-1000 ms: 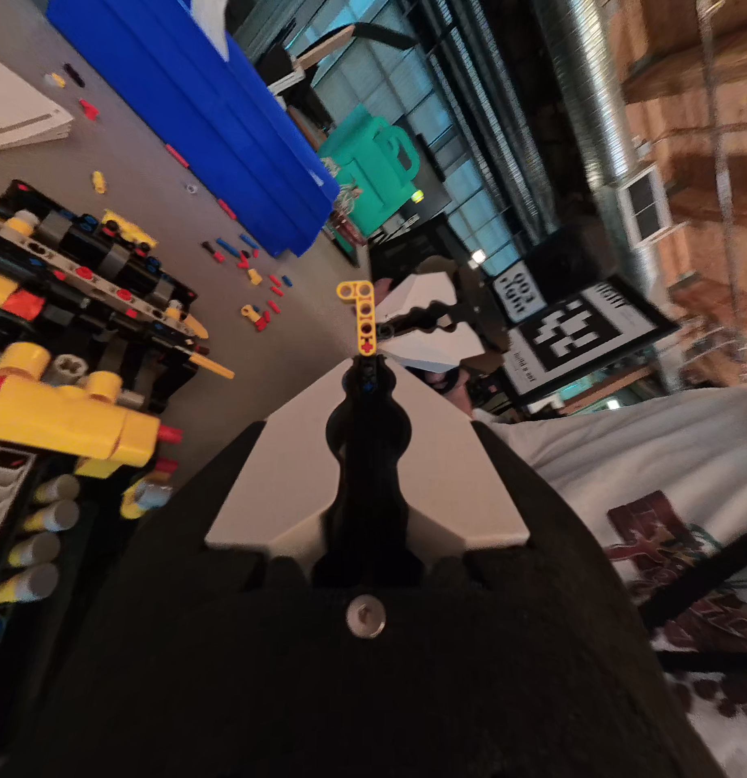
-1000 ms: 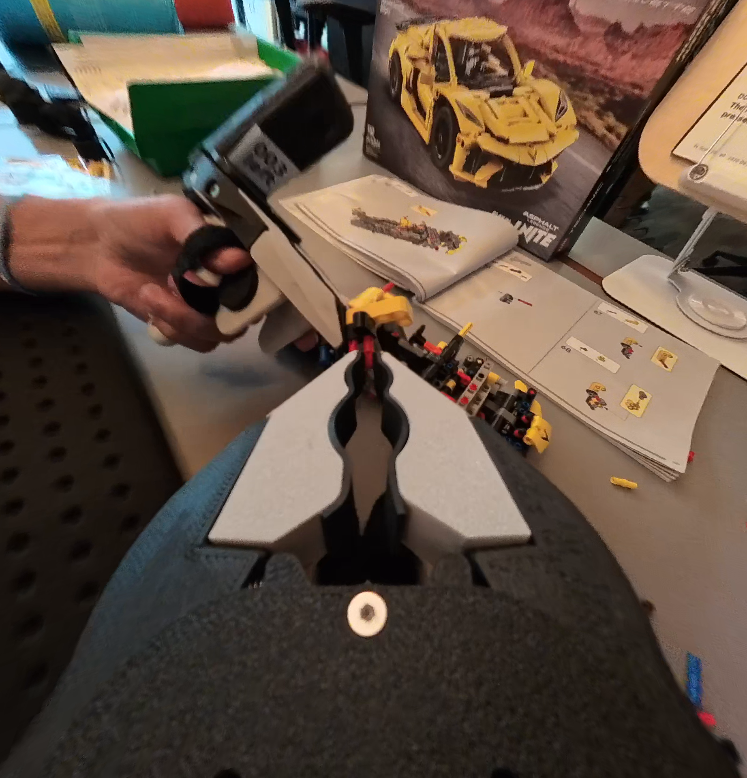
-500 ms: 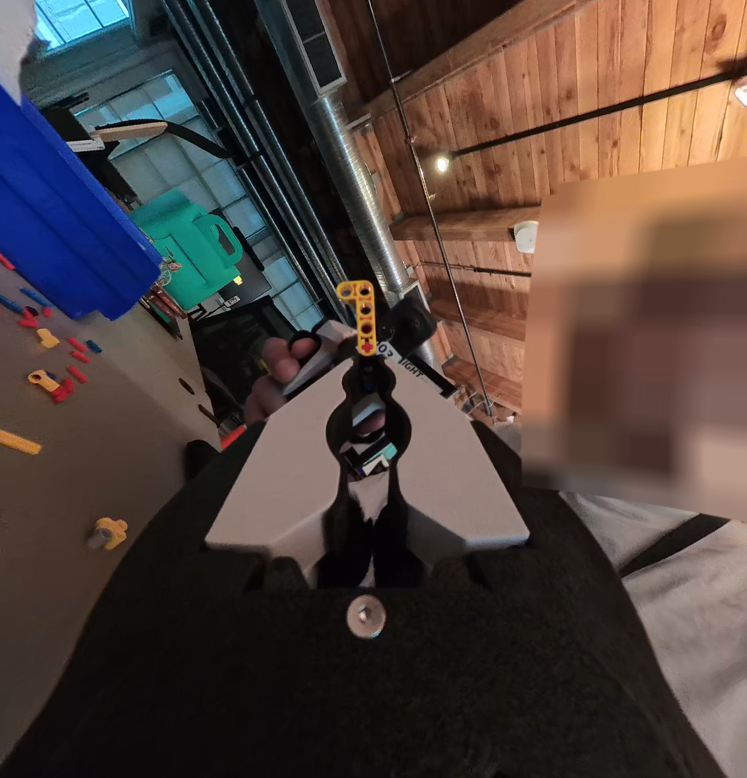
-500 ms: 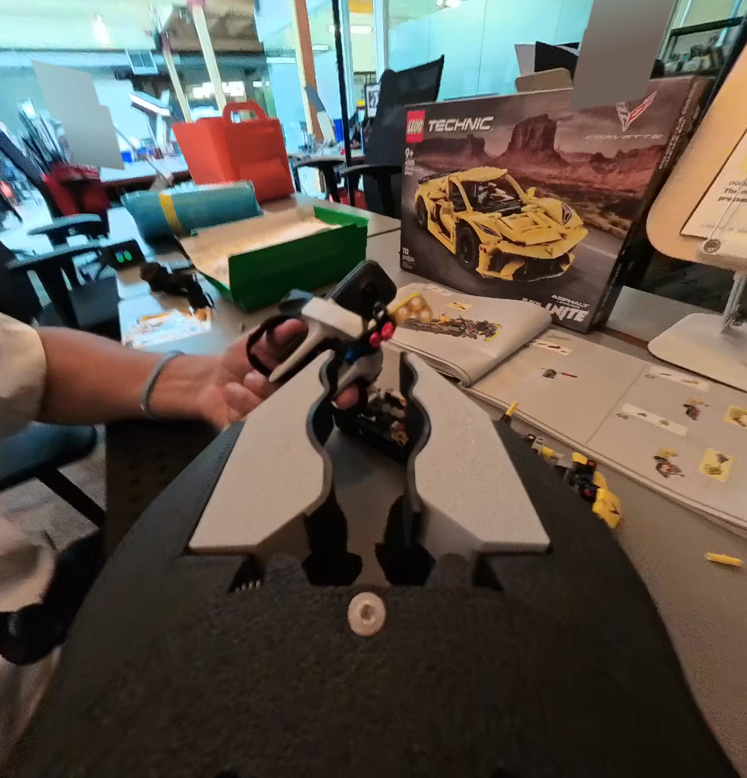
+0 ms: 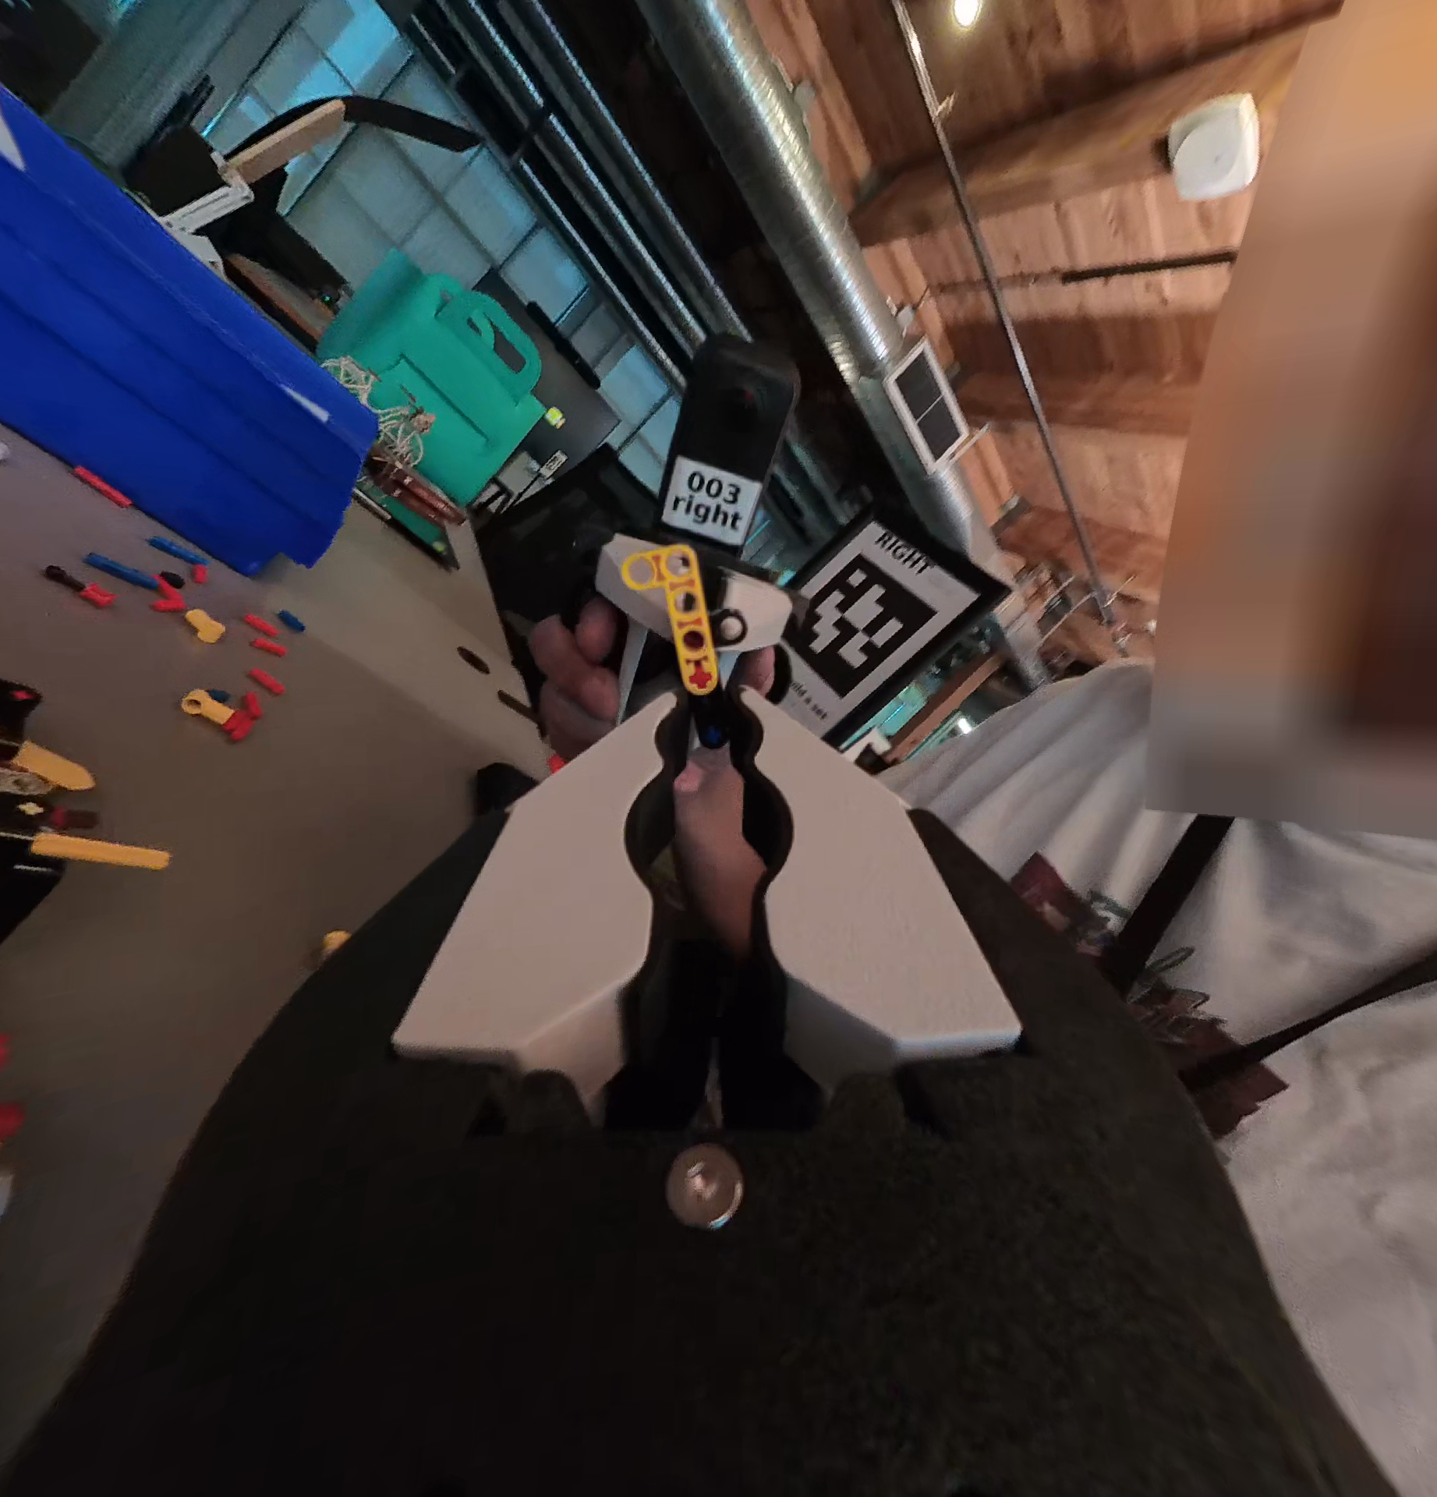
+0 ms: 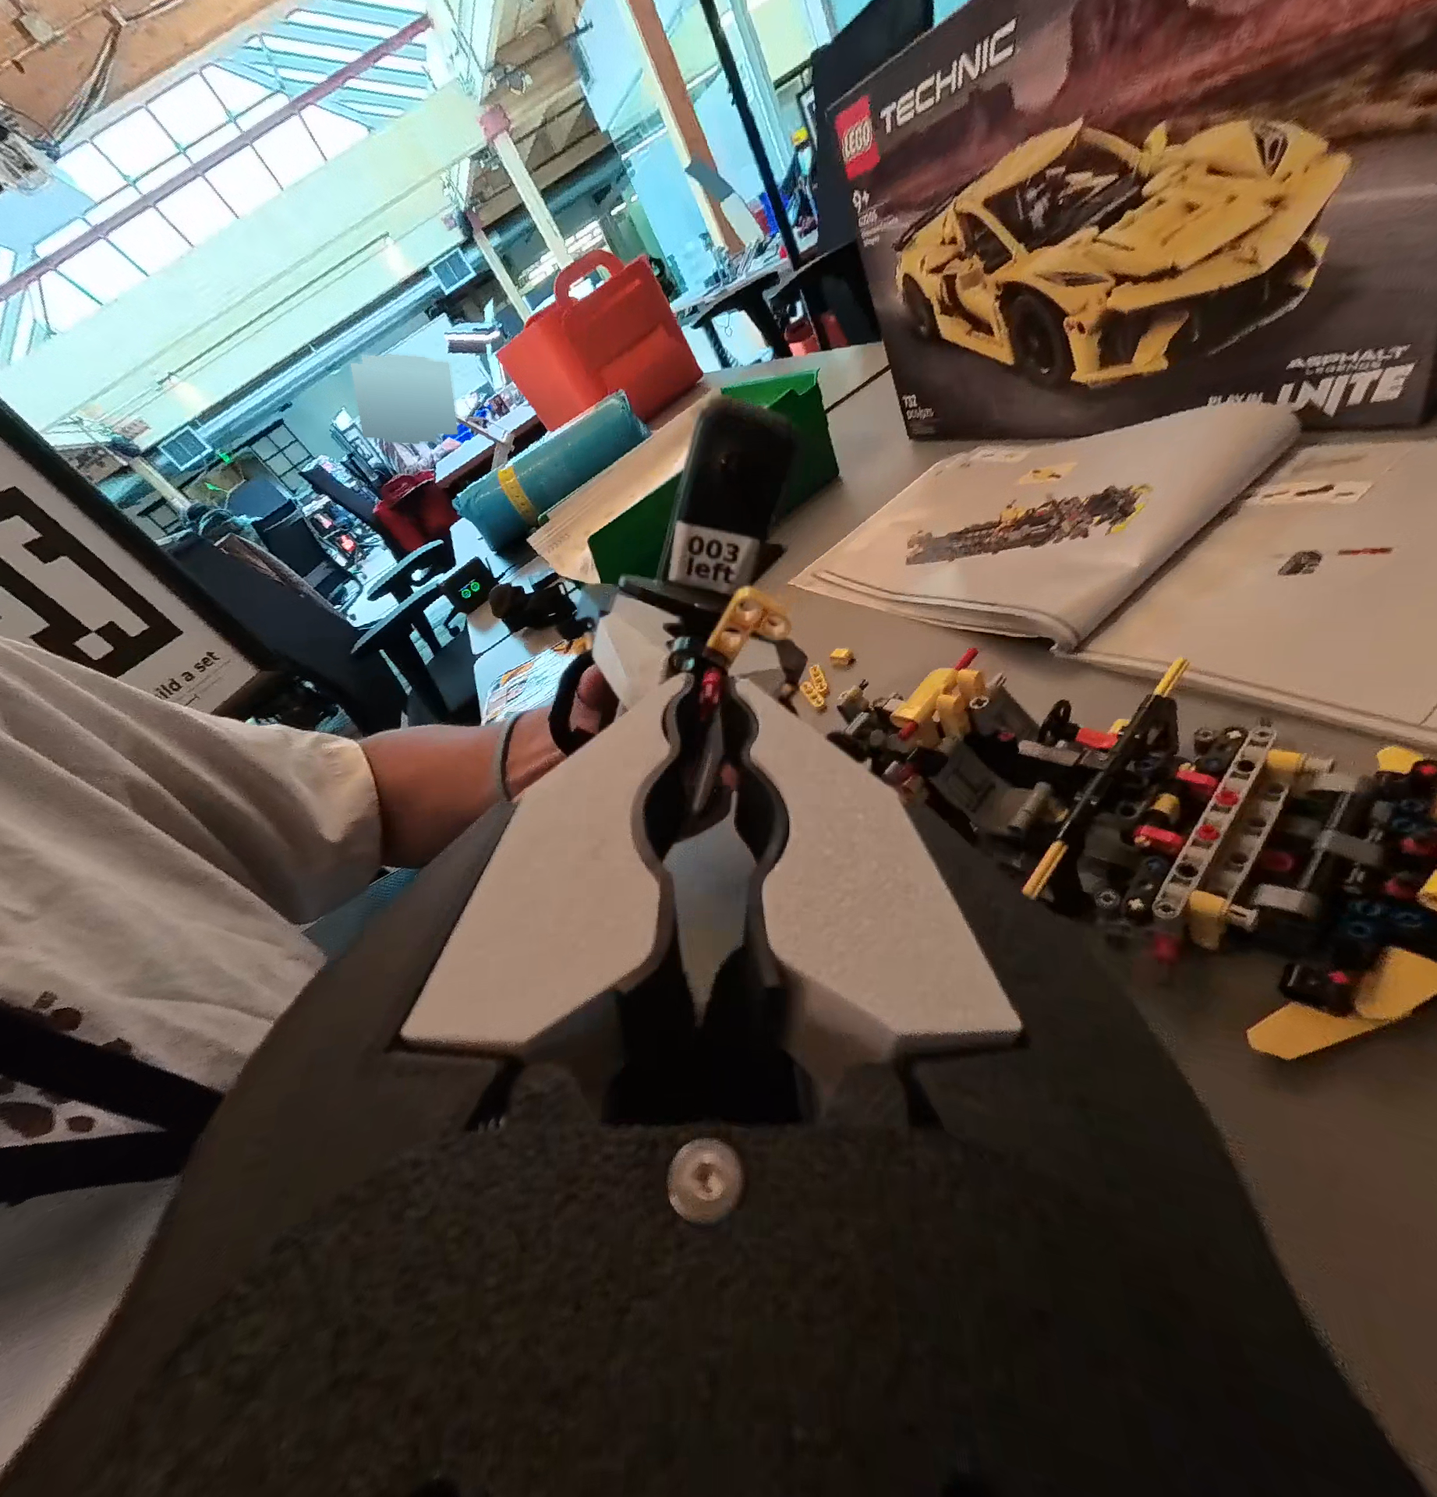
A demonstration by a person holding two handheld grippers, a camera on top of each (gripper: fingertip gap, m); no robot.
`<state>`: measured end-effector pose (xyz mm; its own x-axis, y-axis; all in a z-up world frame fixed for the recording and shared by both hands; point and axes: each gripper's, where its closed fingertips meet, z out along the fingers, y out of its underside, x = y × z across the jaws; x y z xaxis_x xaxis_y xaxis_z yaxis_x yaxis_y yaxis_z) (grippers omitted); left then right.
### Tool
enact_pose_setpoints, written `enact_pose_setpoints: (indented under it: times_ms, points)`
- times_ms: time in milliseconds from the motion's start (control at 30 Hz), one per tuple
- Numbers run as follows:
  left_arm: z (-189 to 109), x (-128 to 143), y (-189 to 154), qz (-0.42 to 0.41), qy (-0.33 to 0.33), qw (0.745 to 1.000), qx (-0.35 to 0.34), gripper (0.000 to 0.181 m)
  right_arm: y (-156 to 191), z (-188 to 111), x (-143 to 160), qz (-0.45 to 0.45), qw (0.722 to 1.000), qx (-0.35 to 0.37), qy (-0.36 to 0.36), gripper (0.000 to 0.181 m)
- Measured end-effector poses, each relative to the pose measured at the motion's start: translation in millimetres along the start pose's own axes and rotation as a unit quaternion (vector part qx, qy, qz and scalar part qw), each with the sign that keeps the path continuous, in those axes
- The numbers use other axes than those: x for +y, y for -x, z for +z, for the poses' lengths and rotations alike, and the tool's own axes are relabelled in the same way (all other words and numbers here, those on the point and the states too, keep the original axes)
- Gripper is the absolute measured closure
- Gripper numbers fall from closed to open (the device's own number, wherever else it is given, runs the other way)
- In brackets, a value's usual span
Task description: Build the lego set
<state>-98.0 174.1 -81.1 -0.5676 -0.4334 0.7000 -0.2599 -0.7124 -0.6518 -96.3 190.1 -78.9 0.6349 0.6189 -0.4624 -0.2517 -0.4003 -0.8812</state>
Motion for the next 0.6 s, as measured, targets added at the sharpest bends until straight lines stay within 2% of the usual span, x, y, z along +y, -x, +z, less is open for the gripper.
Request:
enact_pose_setpoints:
  times_ms: [133,300,600]
  points:
    - [0,5,1,0.022,0.021,0.999,-0.011,0.173,2,-1,5,0.007,1.0,-0.011,0.019,0.178]
    - [0,6,3,0.011,0.026,1.0,-0.009,0.173,4,-3,15,0.003,0.998,-0.021,0.056,0.178]
    - [-6,27,-3,0.027,0.113,0.993,0.0,0.174,15,0,29,-0.011,0.994,-0.043,0.102,0.178]
